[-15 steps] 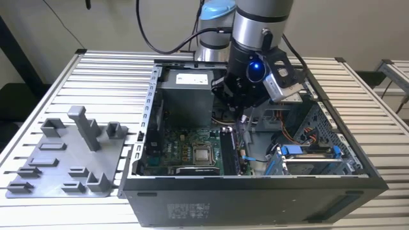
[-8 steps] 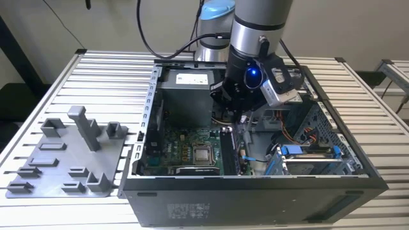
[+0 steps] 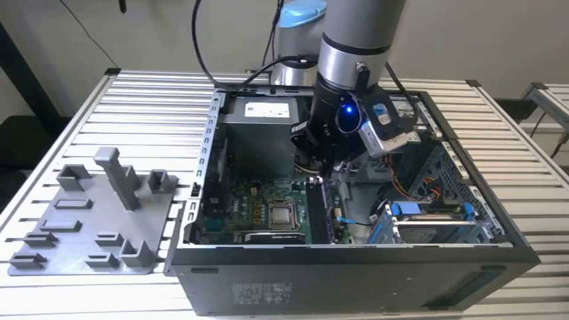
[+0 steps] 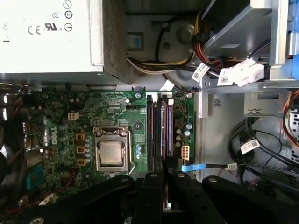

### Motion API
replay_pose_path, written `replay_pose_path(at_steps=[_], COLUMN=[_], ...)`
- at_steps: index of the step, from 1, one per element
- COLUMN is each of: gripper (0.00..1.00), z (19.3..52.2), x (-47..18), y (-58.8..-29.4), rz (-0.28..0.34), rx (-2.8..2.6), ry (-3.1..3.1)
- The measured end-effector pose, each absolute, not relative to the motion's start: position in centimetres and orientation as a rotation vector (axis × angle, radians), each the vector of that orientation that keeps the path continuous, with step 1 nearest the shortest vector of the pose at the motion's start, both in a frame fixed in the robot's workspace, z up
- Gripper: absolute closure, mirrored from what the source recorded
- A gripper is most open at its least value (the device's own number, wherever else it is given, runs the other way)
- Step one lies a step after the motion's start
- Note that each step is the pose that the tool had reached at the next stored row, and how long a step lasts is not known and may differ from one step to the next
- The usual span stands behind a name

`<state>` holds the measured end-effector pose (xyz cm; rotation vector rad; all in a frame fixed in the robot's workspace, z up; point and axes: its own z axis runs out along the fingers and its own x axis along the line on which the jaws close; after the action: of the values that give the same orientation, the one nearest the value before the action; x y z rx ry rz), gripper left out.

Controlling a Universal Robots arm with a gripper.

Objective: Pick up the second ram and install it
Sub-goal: 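Insert the second ram into the second slot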

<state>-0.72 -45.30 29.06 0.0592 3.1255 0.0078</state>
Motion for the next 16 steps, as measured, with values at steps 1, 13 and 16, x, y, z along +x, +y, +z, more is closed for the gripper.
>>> replay_pose_path(at_steps=[1,13,16], gripper=[0.86,0.86,0.86], z=[28.9,27.3,26.9], x=[-0.8,-1.0,-1.0], y=[-45.3,-45.3,-45.3], rz=[0.008,0.008,0.008], rx=[0.059,0.051,0.051], ry=[3.125,3.127,3.129])
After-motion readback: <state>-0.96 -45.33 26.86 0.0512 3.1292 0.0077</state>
